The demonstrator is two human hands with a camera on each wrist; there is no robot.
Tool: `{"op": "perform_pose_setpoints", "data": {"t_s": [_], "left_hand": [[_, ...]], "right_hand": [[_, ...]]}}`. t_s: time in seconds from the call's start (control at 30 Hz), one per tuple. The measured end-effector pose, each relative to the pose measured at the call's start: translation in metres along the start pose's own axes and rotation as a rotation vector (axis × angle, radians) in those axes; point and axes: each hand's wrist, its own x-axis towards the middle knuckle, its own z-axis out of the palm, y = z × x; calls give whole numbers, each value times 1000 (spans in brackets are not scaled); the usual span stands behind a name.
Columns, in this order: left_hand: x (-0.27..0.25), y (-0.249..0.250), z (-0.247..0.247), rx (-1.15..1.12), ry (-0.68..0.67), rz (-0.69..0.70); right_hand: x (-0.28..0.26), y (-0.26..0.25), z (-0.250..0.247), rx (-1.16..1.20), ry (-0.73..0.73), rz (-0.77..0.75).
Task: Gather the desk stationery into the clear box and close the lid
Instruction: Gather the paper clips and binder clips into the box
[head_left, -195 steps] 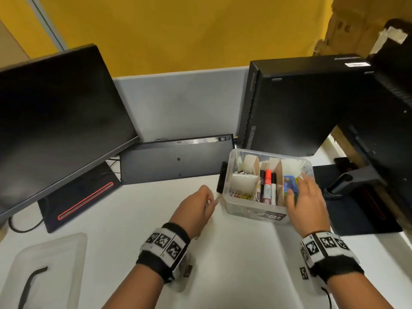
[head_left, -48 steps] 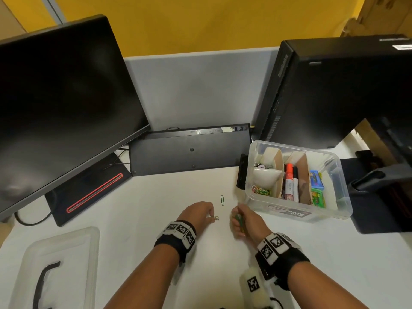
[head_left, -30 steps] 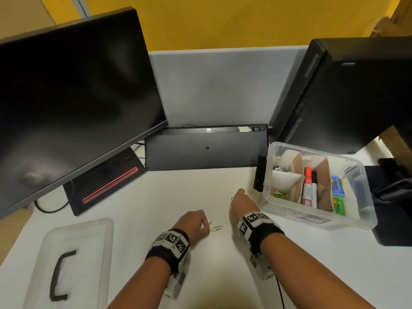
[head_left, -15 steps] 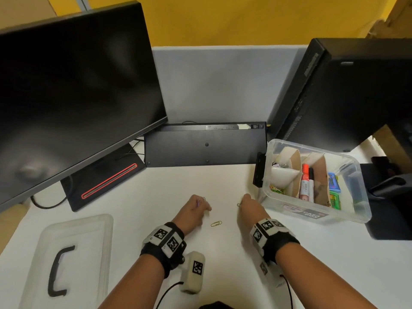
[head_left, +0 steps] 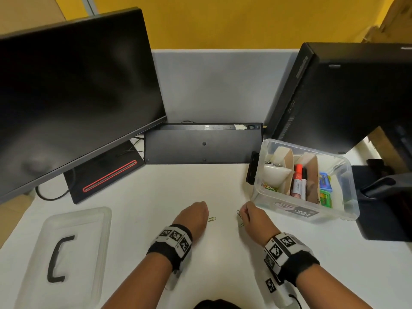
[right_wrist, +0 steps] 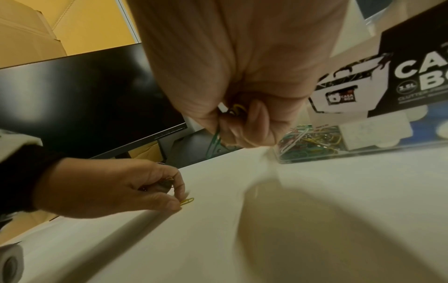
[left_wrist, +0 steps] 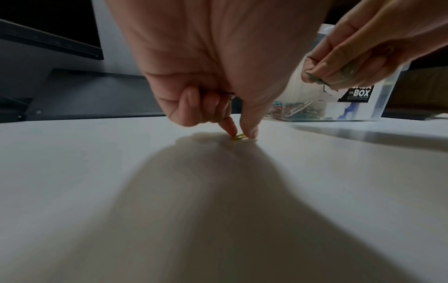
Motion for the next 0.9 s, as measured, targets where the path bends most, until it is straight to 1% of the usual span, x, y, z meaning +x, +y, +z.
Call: {"op": "perform_pose_setpoints", "data": {"t_s": [0.07,0.13,0.33,0.4,0.53,0.6,0.7,0.73,0.8,0.83,0.9], "left_hand": [[1,5,6,102,31,-7],[2,7,11,141,41,4],[-1,8,18,238,-23,23],[-2,11,18,240,-45,21],[3,14,13,141,-87,-52],[4,15,10,140,-118,-48],[-1,16,7,118,-101,-31],[-4,16,5,82,-78,-21],[-10,12,-1,-11,-11,5],[-14,9,-5,-44,25,23],[-21,4,-13,-80,93,59]], "right_hand": [[-5,-2,-3,-11,3,-22],[-10,-1,-5,-14,4,-34],[-18,5,-13,-23,-4,-31],[-20,7,-16,-31,-8,-30],[-27,-1,-24,-64,-38,-67],[-34,-14,-36,-79,-8,-131],[-38,-36,-73,-65,146,-211],[-36,-42,-87,-68,215,-208],[-24,-45,-114,-126,304,-149],[-16,-45,-124,-175,315,-94],[2,-43,-135,-320,252,11]]}}
